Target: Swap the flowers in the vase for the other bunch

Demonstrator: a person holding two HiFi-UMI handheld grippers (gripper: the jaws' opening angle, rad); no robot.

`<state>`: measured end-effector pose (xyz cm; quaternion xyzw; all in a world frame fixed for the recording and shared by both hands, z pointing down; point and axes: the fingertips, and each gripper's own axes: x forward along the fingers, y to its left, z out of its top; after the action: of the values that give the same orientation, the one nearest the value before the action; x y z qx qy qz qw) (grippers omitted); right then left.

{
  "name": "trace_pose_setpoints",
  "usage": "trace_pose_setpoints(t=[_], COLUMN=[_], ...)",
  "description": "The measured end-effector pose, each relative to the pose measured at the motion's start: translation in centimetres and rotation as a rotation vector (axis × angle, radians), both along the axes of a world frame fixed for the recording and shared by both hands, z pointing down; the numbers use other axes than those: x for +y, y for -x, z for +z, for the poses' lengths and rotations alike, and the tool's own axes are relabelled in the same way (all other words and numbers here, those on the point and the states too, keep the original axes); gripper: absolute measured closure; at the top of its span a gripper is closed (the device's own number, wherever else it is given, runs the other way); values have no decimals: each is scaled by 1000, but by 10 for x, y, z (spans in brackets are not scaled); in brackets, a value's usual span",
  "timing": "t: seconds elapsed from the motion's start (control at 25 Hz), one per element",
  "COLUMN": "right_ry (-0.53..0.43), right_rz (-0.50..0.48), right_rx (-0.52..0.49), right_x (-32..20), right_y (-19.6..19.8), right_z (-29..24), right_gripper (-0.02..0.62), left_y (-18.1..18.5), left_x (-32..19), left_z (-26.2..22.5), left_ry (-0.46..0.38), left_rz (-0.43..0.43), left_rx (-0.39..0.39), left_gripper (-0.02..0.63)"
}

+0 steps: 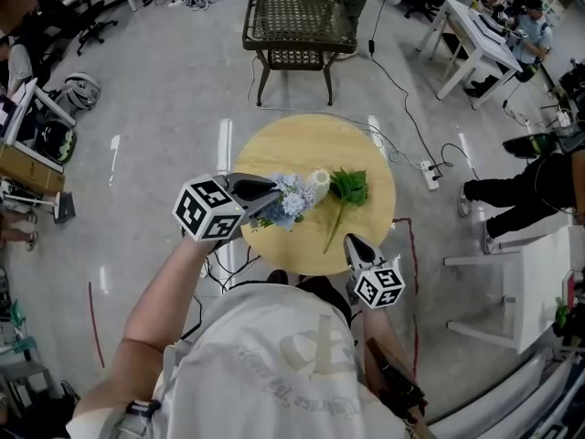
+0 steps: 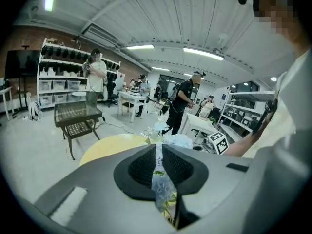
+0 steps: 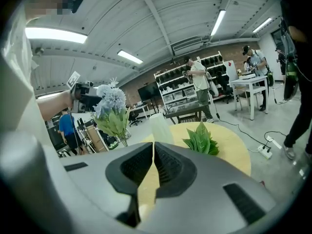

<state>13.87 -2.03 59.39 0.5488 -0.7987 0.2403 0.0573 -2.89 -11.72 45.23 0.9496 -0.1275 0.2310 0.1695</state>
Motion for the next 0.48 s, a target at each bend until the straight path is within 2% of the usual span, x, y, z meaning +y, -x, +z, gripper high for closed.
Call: trace_pose_setpoints(t=[0.28, 0.4, 0.48], right_ry=[14, 17, 20], right_rz=[5, 8, 9], right_rx=[8, 12, 14], right_x=[2, 0, -2], right_y=[-3, -5, -7], right_z=[4, 4, 5], right_gripper=[584, 584, 584], left_y=[7, 12, 15], left_x=[-12, -19, -23], left_z=[54, 69, 82], left_ry=[149, 182, 181], left_rz=[-64, -91, -101], left_rx=[27, 34, 12], left_gripper=[565, 565, 566])
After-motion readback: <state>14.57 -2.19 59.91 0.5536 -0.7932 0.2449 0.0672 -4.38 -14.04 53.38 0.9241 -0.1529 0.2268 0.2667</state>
